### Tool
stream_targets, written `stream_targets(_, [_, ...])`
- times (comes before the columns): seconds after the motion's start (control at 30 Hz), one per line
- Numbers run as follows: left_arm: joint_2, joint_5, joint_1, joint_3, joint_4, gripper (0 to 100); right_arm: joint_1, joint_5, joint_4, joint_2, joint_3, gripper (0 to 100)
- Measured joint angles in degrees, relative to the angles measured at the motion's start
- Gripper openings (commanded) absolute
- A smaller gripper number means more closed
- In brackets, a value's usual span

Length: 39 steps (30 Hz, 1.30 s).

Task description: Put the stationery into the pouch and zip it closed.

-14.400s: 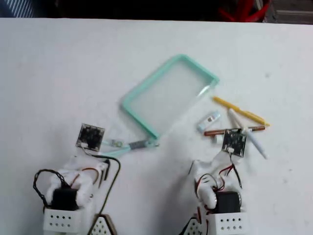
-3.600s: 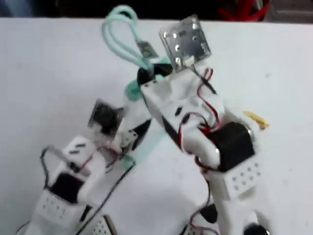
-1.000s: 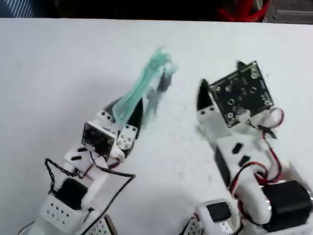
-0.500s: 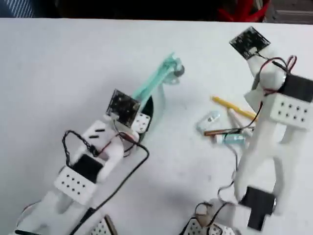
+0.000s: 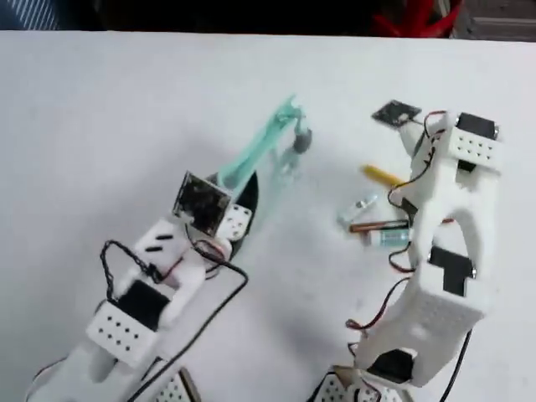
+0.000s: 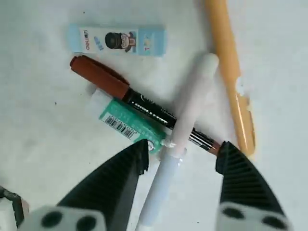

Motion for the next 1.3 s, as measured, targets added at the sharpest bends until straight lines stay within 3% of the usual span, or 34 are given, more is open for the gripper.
stream_targets(0.23, [-1.1,0.0,0.0,0.5,0.1,3,-1.2,0.4,-2.6,5.8,0.0,21.7])
stream_targets(0.43, [-1.1,0.0,0.0,0.5,0.4,3,-1.6,0.4,-5.2,9.1,0.0,6.0])
stream_targets(0.8, [-1.1,0.0,0.0,0.5,0.4,3,-1.7,0.4,-6.5,8.5,0.0,1.4])
stream_targets(1.3, [-1.3,0.0,0.0,0.5,0.5,3,-1.8,0.4,7.3,-27.4,0.0,1.7])
